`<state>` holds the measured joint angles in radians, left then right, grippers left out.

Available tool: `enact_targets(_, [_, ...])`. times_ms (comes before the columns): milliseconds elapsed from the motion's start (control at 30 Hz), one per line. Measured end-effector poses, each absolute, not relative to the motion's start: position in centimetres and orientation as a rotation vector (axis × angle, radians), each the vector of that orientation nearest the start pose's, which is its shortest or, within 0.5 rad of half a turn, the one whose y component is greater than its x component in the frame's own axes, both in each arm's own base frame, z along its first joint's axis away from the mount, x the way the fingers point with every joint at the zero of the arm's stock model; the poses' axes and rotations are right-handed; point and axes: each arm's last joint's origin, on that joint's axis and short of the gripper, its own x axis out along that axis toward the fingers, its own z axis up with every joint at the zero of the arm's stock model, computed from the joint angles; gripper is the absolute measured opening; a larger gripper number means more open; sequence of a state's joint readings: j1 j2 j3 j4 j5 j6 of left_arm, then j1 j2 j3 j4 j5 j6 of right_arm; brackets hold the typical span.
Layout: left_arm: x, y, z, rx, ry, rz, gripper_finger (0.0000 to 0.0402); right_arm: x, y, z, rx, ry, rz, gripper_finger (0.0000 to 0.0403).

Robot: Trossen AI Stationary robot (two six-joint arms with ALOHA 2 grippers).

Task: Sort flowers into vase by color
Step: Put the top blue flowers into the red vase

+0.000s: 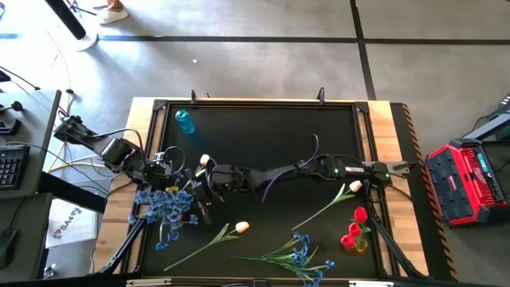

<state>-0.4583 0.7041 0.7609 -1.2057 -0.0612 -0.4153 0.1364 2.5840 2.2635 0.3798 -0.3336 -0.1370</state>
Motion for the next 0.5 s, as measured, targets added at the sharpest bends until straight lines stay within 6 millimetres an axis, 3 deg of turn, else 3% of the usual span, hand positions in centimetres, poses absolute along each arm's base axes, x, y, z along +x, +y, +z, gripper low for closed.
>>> enact_targets(333, [9.01,-4.24,26.01,-0.071,1.160,-0.112,0.0259,58.41,9.05,22.32,-0.132,-0.035,0.434,0.0013])
enact_targets(500, [9.01,-4.24,26.01,-0.086,1.161,-0.101,0.0259,58.39,9.05,22.35,-0.127,-0.029,0.435,0.0060])
